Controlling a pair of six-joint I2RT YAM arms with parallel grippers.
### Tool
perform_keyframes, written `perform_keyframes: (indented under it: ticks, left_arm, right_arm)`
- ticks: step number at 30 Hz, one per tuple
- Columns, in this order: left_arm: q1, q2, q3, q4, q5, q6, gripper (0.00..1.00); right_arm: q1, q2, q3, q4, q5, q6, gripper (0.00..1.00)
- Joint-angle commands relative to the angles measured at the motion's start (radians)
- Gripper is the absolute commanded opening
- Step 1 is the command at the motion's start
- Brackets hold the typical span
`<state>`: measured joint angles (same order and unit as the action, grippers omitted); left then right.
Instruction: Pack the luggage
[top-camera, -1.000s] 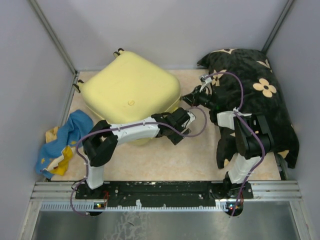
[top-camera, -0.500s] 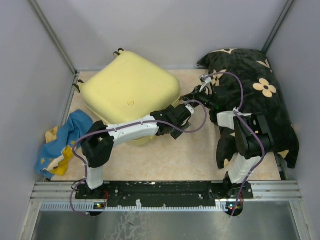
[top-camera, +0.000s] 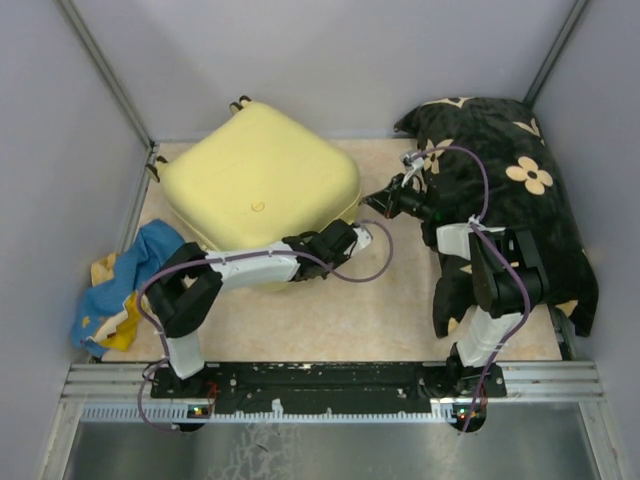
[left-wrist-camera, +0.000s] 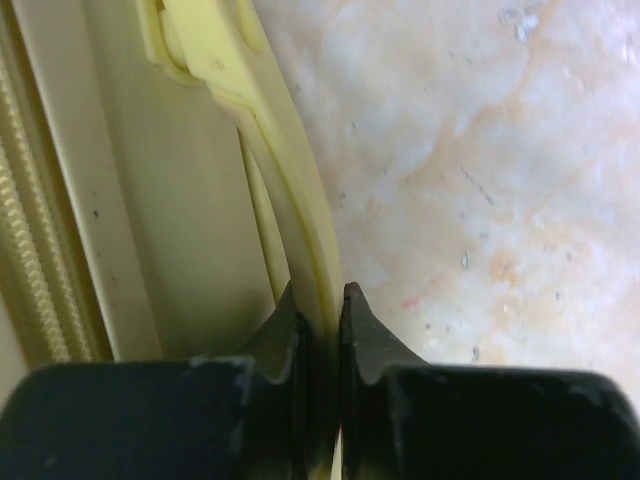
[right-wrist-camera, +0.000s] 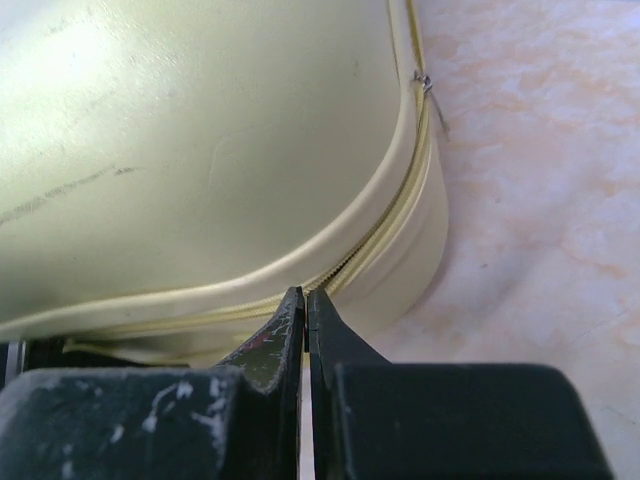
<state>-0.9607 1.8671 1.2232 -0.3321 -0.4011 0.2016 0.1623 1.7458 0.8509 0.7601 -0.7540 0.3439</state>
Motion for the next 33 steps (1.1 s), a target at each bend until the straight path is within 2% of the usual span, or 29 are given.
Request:
perform_keyframes:
  ticks: [1, 7, 14, 20, 25, 33]
  left_arm:
    - [0.047, -0.066, -0.168, -0.148, 0.117, 0.202, 0.0]
    - [0.084, -0.194, -0.339, -0.099, 0.229, 0.399, 0.0]
    - [0.101, -0.328, -0.485, -0.077, 0.345, 0.629, 0.0]
    - [0.123, -0.377, -0.538, -0.112, 0.417, 0.747, 0.0]
    - [0.128, -0.393, -0.563, -0.14, 0.456, 0.826, 0.0]
    - [0.136, -0.397, -0.561, -0.197, 0.504, 0.917, 0.0]
  right_arm:
    - [-0.076, -0.063, -0.009, 0.118, -0.009, -0.012, 0.0]
    - [-0.126, -0.086, -0.045, 0.114, 0.007, -0.034, 0.0]
    - [-0.167, -0.059, -0.005, 0.139, 0.05, -0.017, 0.0]
    - [-0.187, 0.021, 0.086, 0.164, 0.05, -0.001, 0.0]
    - [-0.186, 0.124, 0.222, 0.21, 0.073, 0.065, 0.0]
    - [-0.12, 0.264, 0.381, 0.234, 0.062, 0.142, 0.0]
